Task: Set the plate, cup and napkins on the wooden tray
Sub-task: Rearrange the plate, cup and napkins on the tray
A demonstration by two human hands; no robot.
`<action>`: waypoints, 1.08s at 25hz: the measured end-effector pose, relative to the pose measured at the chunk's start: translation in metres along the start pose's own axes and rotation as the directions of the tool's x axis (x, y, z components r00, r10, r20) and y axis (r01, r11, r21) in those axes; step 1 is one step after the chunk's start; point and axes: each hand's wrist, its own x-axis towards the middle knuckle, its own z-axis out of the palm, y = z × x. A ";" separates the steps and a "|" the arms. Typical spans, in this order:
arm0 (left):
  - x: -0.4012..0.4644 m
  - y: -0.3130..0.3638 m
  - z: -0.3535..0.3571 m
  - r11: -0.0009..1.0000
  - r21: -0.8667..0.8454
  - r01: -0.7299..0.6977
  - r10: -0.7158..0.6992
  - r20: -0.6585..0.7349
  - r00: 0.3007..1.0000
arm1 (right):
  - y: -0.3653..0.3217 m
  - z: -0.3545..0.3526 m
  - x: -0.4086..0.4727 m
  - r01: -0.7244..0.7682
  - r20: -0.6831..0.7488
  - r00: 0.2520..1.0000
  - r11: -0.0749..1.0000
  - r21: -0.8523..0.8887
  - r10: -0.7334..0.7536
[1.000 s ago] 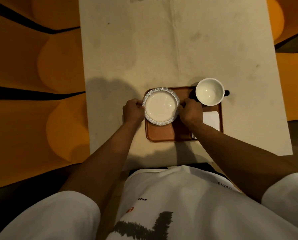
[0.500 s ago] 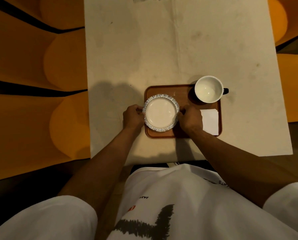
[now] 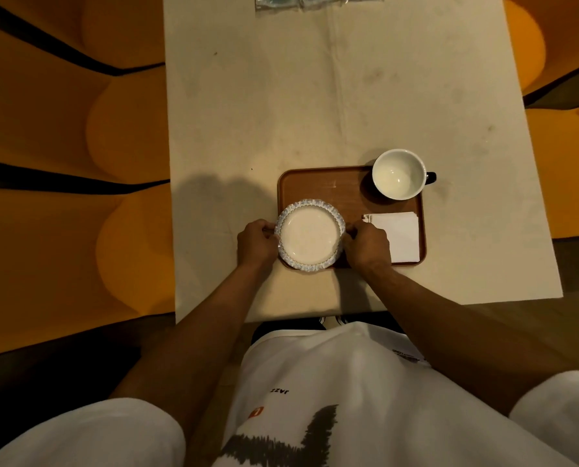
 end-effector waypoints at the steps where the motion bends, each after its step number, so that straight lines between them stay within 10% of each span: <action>1: -0.001 -0.001 0.000 1.000 0.003 -0.001 0.001 0.002 1.000 | 0.001 0.001 -0.002 0.000 0.001 1.000 1.000 0.002 0.000; 17: -0.002 0.012 -0.012 0.996 -0.055 0.072 -0.067 0.080 0.995 | 0.003 -0.007 -0.006 0.029 0.027 0.999 0.999 -0.029 -0.029; 22: 0.003 0.045 -0.019 0.995 0.094 -0.039 0.044 -0.052 0.998 | 0.011 -0.039 -0.002 0.020 -0.214 0.977 0.990 0.139 0.011; 27: 0.016 0.116 0.034 0.979 0.067 -0.190 0.178 0.150 0.973 | 0.035 -0.090 0.028 0.001 -0.356 0.928 0.952 0.305 0.113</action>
